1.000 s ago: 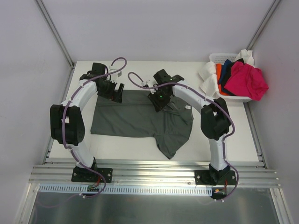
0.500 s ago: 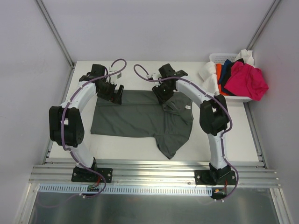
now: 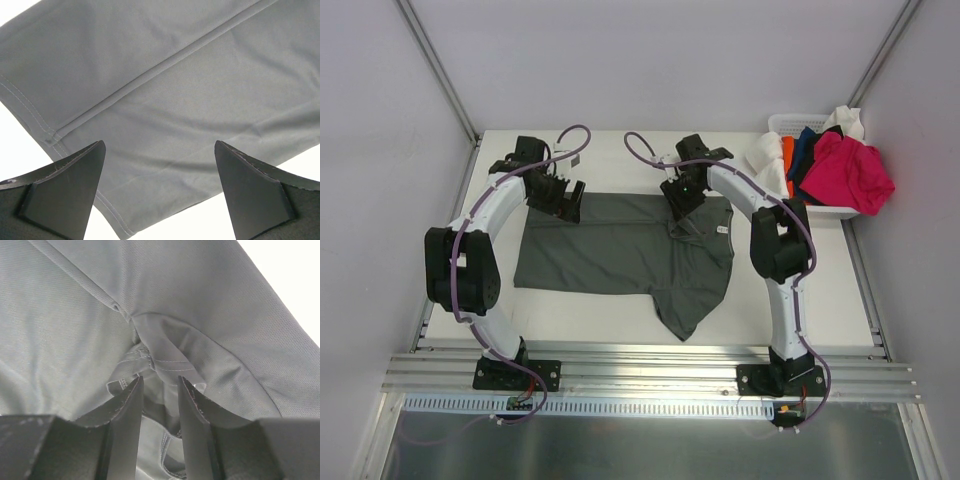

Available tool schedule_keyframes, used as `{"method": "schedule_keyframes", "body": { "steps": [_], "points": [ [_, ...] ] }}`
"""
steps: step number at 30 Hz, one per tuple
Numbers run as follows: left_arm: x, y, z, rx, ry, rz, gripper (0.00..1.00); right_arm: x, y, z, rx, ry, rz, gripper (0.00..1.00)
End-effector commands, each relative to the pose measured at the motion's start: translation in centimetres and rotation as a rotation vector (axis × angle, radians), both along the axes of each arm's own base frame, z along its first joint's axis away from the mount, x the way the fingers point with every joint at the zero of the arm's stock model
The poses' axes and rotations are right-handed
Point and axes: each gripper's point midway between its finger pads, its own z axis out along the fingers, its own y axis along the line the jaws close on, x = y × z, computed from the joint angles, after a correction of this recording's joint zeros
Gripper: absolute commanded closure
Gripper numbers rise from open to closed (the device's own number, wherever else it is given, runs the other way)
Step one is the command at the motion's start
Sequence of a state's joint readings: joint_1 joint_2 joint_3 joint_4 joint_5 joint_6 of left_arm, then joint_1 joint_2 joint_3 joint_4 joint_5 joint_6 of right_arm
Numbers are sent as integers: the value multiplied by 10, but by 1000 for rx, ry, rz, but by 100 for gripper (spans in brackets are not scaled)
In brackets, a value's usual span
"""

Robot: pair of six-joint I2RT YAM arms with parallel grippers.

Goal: Fold and stack the t-shirts
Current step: Fold the flattened tshirt in 1/3 of the way

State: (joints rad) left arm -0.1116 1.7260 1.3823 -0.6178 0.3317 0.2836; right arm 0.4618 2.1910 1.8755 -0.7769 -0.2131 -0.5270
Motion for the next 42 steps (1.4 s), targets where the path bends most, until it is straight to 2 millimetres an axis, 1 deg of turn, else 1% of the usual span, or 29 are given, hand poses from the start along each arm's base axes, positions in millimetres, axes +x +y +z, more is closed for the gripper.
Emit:
{"method": "schedule_keyframes", "body": {
  "steps": [1, 5, 11, 15, 17, 20, 21, 22, 25, 30, 35, 42],
  "points": [
    [10, -3, 18, -12, -37, -3, 8, 2, 3, 22, 31, -34, 1, 63],
    [13, -4, 17, -15, -35, 3, 8, -1, 1, 14, 35, -5, -3, 63],
    [14, -2, 15, 0, -30, 5, 8, -6, 0, 7, 39, 25, -11, 63],
    [16, -3, 15, 2, -29, 6, 8, -7, -9, 2, 30, 42, -26, 63],
    [17, -4, 14, 8, -28, 2, 8, -4, -15, 0, 26, 43, -39, 63],
    [18, -7, 11, 16, -23, -7, 8, 4, -17, -2, 27, 33, -48, 63],
    [19, -7, 13, 20, -27, -8, 8, 7, -17, -6, 25, 35, -50, 64],
    [19, -8, 12, 21, -26, -10, 8, 11, -17, -4, 23, 23, -52, 64],
    [19, -9, 12, 28, -24, -16, 8, 16, -14, -5, 30, 22, -50, 67],
    [20, -10, 10, 32, -21, -20, 8, 19, -9, -4, 50, 23, -57, 68],
    [20, -11, 9, 29, -16, -24, 8, 17, -3, -3, 73, 37, -55, 68],
    [21, -13, 7, 19, -8, -23, 8, 9, 13, 6, 104, 40, -32, 73]
  ]
}}
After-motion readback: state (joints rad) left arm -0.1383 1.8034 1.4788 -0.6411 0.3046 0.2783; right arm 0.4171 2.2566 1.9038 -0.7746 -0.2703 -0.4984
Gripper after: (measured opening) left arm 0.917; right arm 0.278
